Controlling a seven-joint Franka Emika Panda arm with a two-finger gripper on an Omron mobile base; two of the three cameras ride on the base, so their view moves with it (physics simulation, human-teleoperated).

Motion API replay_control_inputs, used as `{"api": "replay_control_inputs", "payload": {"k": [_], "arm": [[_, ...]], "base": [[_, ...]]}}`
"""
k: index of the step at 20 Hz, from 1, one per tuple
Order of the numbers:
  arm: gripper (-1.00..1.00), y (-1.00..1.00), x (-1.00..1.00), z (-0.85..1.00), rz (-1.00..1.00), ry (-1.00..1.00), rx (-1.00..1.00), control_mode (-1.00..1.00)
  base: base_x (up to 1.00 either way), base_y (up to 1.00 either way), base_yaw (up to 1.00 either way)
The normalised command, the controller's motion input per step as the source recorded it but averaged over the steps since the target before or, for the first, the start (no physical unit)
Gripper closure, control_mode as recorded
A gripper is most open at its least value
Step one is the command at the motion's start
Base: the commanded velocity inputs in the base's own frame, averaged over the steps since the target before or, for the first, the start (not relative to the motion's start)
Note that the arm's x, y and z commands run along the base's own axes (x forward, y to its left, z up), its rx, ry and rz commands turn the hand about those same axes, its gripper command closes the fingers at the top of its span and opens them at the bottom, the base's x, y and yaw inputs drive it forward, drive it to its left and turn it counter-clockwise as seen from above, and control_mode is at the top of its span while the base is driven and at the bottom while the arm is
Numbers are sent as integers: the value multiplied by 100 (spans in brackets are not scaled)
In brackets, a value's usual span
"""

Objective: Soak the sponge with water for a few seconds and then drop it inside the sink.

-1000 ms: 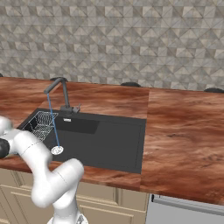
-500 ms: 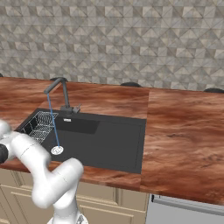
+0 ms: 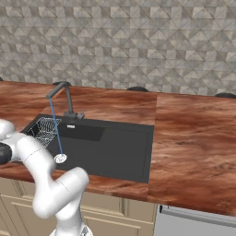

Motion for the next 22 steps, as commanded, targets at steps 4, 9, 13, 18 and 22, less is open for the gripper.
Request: {"api": "replay_control_inputs", "payload": {"k": [4,9,13,18,22], "arm": [[100,0,0,0,0,0,0,-100],[100,0,-8,1,0,-2,0,-100],[100,-1,-27,24,0,-6,0,-100],[100,-5,-3,72,0,-1,0,-100],[100,-24,0,69,1,0,0,-100]], "base": [[0,0,0],[0,0,0],[0,0,0],[0,0,0],[0,0,0]]}}
